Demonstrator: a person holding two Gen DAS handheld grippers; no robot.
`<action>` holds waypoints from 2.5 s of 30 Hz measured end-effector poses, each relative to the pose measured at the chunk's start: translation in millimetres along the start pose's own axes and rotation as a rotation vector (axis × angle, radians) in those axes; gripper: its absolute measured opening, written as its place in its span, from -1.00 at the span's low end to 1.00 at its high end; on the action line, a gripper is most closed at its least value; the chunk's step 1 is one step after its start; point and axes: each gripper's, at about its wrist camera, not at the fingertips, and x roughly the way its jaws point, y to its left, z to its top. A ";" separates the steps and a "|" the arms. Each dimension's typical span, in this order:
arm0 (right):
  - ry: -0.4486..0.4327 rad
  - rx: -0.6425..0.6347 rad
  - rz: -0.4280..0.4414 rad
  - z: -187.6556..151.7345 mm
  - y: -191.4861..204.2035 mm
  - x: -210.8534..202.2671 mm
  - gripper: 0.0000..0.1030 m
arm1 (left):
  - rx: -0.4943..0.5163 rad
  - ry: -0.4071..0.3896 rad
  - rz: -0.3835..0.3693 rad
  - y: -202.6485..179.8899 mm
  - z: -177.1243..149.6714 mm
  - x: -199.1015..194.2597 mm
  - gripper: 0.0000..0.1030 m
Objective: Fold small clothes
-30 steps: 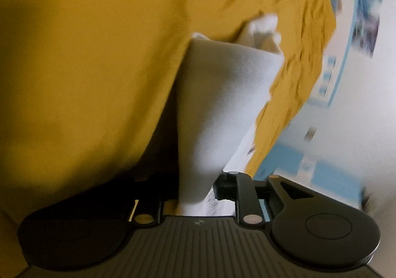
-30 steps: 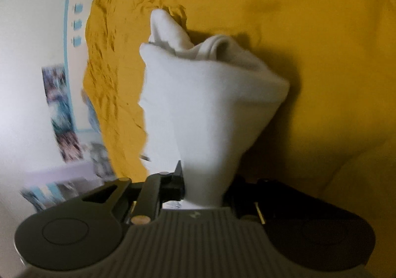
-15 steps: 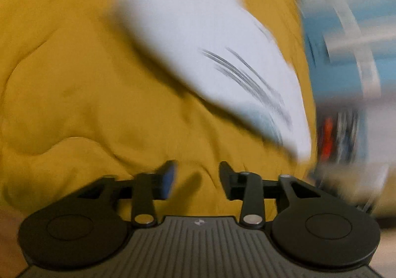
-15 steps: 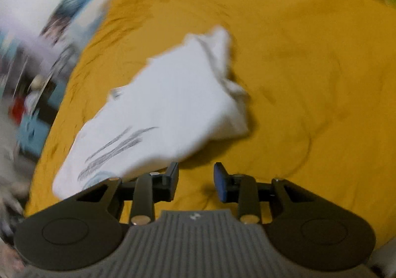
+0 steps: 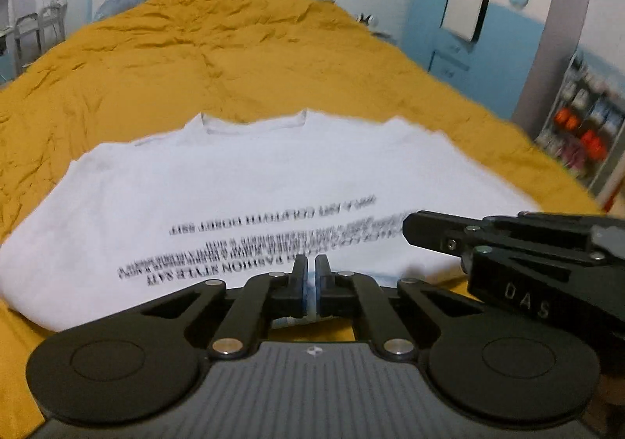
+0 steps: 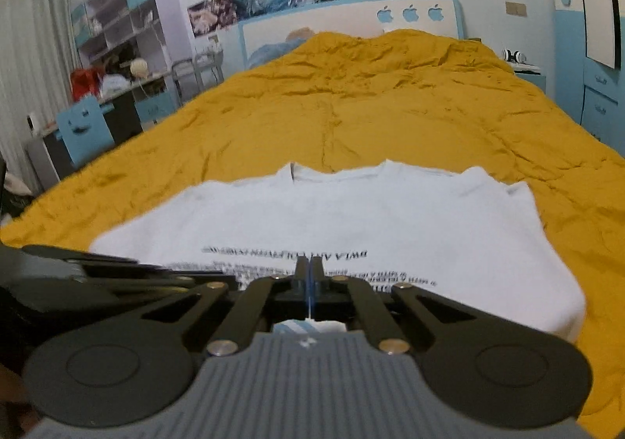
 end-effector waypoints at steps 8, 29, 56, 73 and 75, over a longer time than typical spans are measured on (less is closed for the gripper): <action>0.094 -0.102 -0.112 -32.2 2.7 23.3 -1.00 | -0.025 0.101 0.054 1.3 -17.5 5.6 -0.93; 0.119 0.031 -0.365 -58.7 -116.1 -9.6 -1.00 | -0.333 0.048 0.200 119.6 -37.7 -31.5 -0.87; -0.045 1.245 0.026 -75.0 -208.9 15.5 -0.86 | -0.355 -0.200 0.284 112.7 35.2 -100.6 -0.68; -0.014 0.960 0.018 -55.4 -200.4 8.7 -0.24 | -0.231 -0.088 0.185 66.2 22.3 -51.5 -0.68; -0.029 0.998 0.041 -57.5 -199.6 16.6 -0.25 | -0.236 -0.115 0.169 67.3 19.5 -46.3 -0.68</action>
